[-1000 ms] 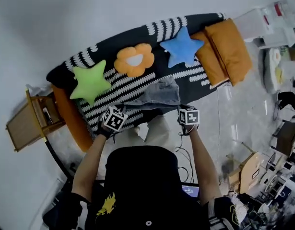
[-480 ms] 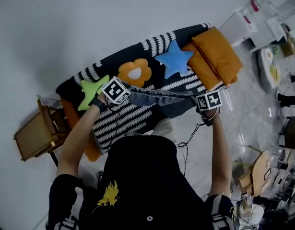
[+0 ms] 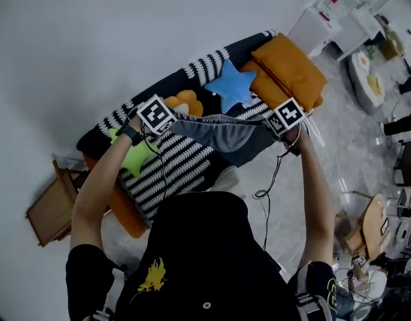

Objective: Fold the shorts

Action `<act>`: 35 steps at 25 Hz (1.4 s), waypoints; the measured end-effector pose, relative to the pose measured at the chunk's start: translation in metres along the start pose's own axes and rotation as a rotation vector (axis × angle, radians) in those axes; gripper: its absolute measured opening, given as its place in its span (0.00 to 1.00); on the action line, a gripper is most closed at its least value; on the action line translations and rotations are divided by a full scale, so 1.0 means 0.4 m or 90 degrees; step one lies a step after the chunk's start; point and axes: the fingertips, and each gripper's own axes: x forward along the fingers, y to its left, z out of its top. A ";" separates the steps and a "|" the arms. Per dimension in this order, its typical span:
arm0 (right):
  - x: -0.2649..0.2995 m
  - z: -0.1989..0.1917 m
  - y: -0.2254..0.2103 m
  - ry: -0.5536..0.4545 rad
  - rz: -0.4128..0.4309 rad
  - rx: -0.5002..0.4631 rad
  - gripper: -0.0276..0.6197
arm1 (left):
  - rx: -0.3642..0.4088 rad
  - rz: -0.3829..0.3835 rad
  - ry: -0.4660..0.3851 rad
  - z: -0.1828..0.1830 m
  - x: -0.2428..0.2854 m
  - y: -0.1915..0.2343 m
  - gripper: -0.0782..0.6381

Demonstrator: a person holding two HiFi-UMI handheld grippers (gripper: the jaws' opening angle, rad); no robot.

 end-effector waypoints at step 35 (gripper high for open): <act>0.082 -0.195 -0.331 -0.073 -0.055 0.204 0.10 | 0.177 0.016 -0.019 0.455 0.370 0.136 0.15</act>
